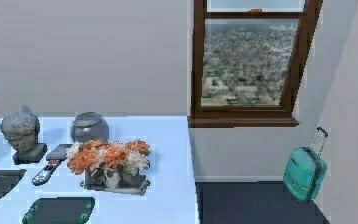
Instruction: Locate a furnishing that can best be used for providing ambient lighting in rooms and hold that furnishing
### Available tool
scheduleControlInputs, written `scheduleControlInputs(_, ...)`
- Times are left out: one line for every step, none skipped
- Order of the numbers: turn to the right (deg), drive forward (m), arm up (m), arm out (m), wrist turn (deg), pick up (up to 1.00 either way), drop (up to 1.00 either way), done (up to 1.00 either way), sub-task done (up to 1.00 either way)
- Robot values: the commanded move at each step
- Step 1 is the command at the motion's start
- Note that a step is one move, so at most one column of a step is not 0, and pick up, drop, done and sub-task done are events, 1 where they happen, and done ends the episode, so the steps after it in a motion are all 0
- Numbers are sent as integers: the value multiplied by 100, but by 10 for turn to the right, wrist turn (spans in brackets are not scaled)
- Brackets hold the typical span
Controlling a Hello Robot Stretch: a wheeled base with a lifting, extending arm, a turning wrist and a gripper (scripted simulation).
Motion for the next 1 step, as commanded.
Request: scheduleControlInputs(-450,0,0,0,0,0,0,0,0)
